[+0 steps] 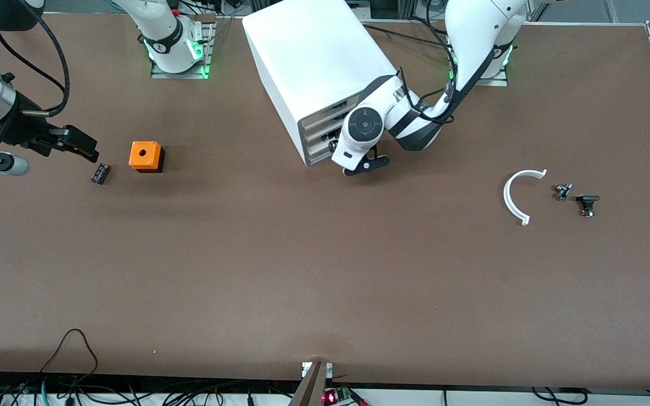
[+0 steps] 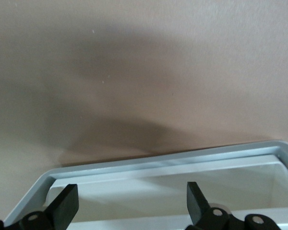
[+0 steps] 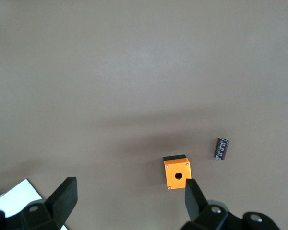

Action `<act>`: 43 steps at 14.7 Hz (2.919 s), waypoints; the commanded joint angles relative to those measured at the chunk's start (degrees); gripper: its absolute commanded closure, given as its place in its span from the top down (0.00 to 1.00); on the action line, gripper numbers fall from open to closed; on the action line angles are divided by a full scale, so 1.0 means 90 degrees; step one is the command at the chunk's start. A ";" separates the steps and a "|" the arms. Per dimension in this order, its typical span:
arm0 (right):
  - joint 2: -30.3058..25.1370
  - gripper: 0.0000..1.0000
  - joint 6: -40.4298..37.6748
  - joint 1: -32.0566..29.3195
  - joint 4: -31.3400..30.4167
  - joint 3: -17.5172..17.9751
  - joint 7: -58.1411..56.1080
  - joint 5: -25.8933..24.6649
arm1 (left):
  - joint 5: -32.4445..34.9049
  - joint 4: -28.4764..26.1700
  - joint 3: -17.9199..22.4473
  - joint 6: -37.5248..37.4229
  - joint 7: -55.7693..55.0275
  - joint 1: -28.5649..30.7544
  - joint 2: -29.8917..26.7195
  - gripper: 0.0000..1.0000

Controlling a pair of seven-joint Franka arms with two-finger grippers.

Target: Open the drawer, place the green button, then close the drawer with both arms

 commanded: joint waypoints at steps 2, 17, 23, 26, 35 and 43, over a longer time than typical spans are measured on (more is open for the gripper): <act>-0.0125 0.99 -0.0260 -0.0153 -0.0117 0.0081 -0.0154 -0.0057 | -0.0066 -0.0161 -0.0070 -0.0144 -0.0089 0.0049 -0.0227 0.99; -0.0095 0.99 -0.0271 -0.0163 0.0079 -0.0124 -0.0613 -0.0047 | 0.0754 0.1771 -0.0002 -0.2077 0.4127 0.1854 -0.0774 0.99; -0.0085 0.99 -0.0271 -0.0163 0.0176 -0.0134 -0.0691 -0.0037 | 0.0959 0.2855 0.0085 -0.2966 0.6061 0.2579 -0.0920 1.00; -0.0085 0.99 -0.0271 -0.0173 0.0186 -0.0221 -0.0711 -0.0037 | 0.0901 0.2769 0.0466 -0.3015 0.6522 0.2588 -0.1465 1.00; -0.0095 0.99 -0.0271 -0.0182 0.0186 -0.0232 -0.0711 -0.0037 | 0.0090 0.1726 0.2342 -0.2860 0.7188 0.2090 -0.2989 1.00; -0.0124 0.99 -0.0281 -0.0182 0.0186 -0.0261 -0.0701 -0.0047 | 0.0178 0.1108 0.2528 -0.3142 0.7322 0.2188 -0.3665 1.00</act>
